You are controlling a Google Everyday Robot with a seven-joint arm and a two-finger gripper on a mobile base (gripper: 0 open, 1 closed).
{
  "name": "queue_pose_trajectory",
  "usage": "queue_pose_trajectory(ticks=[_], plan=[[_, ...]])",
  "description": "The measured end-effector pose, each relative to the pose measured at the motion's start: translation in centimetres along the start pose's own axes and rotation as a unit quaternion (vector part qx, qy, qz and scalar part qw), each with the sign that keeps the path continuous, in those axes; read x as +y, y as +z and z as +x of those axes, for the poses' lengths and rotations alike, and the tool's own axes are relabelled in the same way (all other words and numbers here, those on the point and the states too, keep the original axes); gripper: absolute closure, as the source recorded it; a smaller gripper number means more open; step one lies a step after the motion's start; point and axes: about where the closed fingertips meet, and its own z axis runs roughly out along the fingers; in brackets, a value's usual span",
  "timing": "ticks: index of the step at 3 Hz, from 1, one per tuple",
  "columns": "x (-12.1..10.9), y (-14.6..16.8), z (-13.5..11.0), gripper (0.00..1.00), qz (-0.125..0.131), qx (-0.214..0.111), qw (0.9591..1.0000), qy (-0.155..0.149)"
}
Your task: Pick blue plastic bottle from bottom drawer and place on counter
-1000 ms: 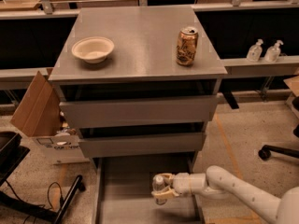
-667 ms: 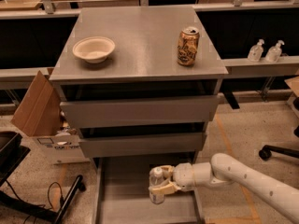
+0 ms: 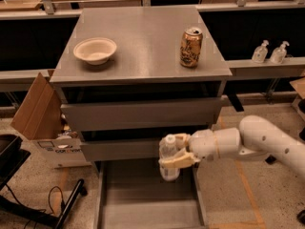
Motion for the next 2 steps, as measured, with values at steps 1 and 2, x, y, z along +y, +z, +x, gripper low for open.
queue_pose_trajectory(ticks=[1, 2], plan=[[-1.9, -4.5, -11.5, 1.00, 0.045, 0.022, 0.9981, -0.035], [-3.8, -7.1, -19.2, 1.00, 0.082, 0.035, 0.9950, -0.045]])
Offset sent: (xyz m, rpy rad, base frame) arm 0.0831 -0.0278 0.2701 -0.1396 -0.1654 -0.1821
